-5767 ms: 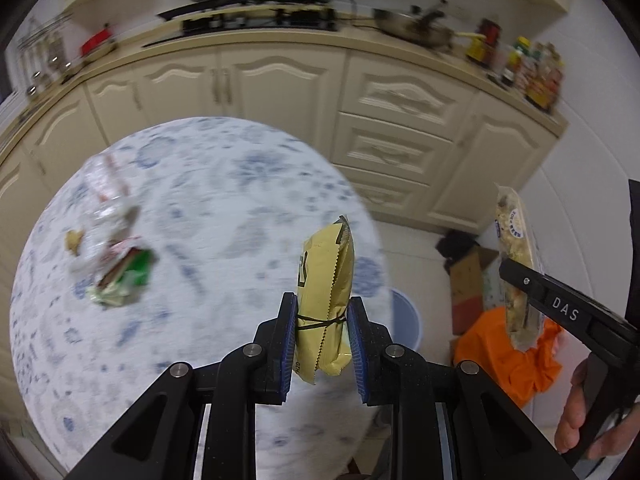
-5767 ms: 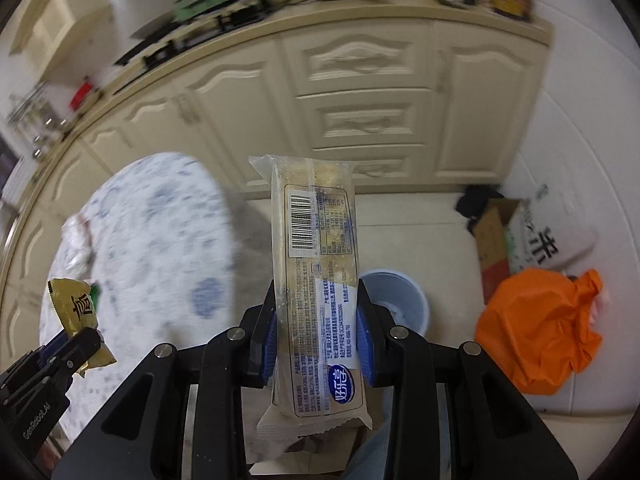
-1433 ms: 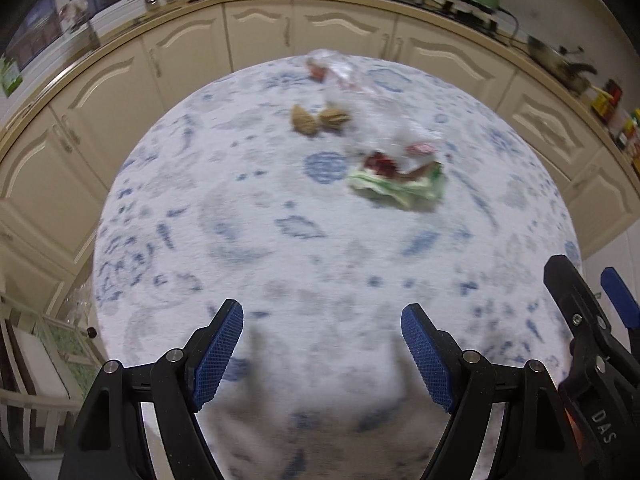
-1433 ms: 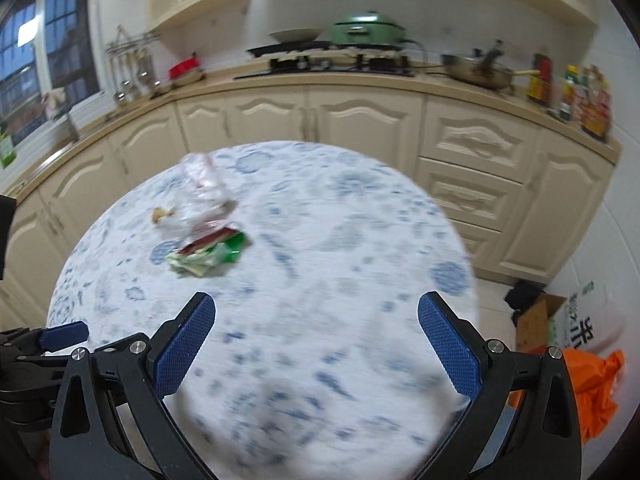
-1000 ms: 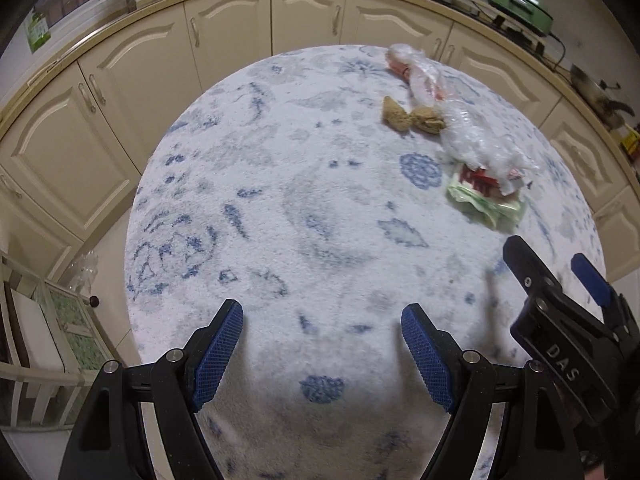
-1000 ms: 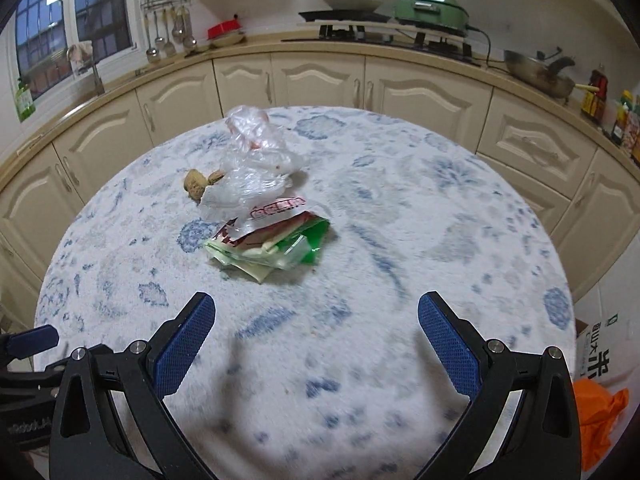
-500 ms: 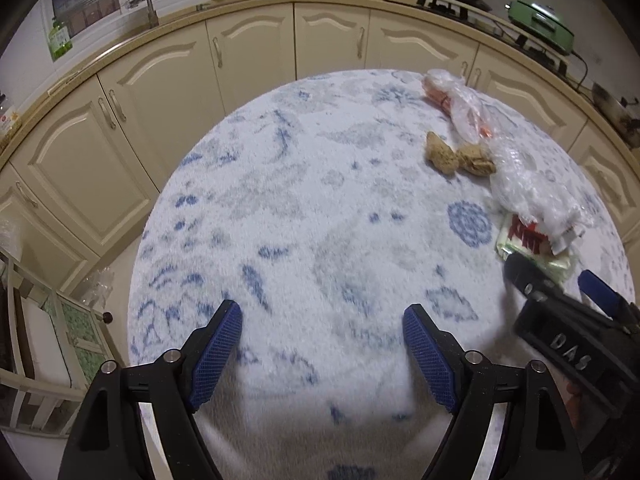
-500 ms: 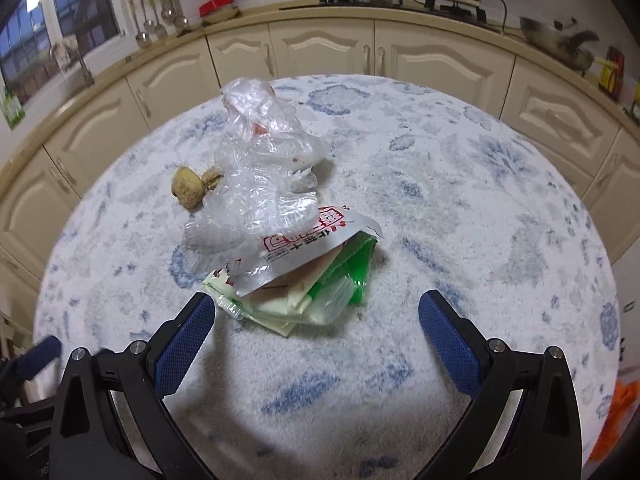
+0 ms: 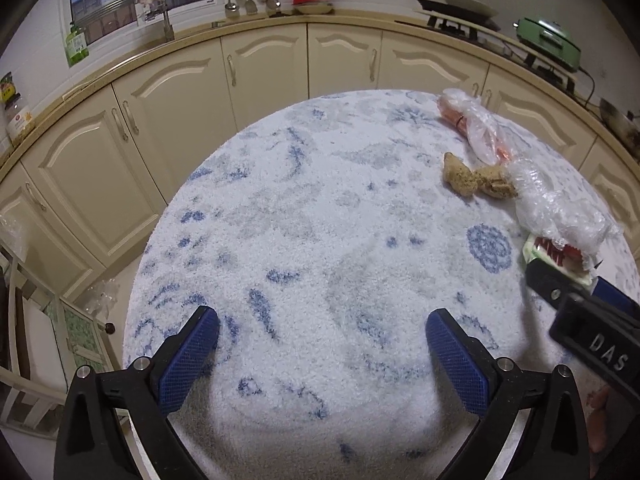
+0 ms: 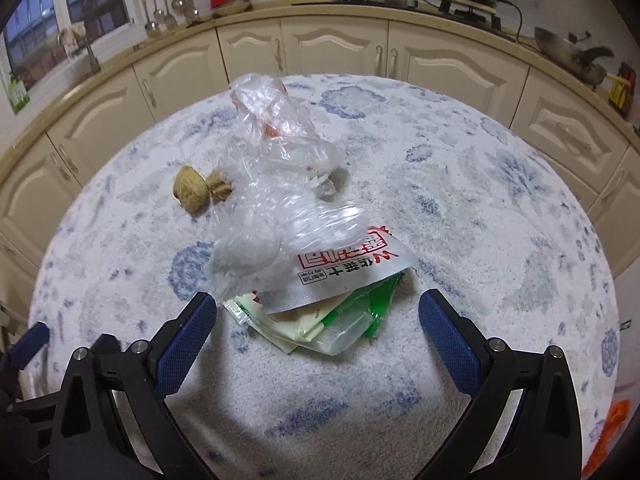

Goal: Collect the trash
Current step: 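Lower the right gripper onto the green-and-white packet and close on it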

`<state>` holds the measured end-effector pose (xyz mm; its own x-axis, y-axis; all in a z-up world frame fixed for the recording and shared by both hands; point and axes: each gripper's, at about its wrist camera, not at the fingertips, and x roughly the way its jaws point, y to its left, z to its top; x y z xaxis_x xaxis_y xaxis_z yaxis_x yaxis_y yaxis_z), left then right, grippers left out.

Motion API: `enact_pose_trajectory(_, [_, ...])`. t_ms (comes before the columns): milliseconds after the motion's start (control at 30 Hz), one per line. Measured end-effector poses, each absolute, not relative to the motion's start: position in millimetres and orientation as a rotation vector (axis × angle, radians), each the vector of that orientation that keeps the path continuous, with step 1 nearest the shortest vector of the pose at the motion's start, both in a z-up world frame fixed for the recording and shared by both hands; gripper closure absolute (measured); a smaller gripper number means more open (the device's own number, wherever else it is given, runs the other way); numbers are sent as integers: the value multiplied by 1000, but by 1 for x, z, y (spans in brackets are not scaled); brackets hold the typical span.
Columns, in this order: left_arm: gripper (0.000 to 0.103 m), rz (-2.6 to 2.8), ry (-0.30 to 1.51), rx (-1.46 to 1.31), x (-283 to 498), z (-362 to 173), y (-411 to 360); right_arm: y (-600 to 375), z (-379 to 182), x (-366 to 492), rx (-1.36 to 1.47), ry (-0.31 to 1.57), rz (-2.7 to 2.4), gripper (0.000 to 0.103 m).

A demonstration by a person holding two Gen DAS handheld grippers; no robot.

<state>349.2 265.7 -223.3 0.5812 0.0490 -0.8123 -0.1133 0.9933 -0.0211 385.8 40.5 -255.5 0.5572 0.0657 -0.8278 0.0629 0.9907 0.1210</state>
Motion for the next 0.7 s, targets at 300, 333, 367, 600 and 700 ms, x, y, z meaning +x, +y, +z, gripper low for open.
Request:
enact_pose_trajectory(300, [1,117,959,-17,355,-219,249,6,-251,374,361,902,16,54])
enact_pose_trajectory(333, [1,107,967,-6,355,-218,244,2,-252,371,396,894,32,54])
enact_pose_trajectory(367, [1,97,974,0,357,-217,239,-3,-252,369,425,886,49,55])
enact_pose_trajectory(600, [1,26,950,48,361,-198,199,-14,-250,355,417,889,56,91])
enact_pose_trajectory(700, [1,11,946,54,363,-192,188,-25,-243,346,374,863,33,91])
